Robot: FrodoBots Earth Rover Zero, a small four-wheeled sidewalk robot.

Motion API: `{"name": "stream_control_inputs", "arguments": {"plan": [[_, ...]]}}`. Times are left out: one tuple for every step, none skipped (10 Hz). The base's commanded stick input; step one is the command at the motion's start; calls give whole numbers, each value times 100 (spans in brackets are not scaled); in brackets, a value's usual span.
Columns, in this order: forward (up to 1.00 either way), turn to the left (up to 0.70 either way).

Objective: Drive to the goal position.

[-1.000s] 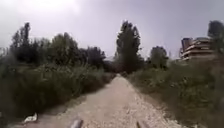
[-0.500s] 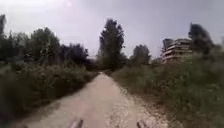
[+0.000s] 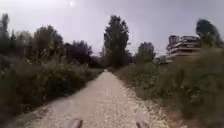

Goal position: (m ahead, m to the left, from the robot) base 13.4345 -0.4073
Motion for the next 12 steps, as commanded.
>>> {"name": "stream_control_inputs", "arguments": {"plan": [[85,0],[85,0],[85,0],[85,0],[85,0],[85,0],[85,0],[85,0],[85,0],[85,0],[85,0],[85,0]]}}
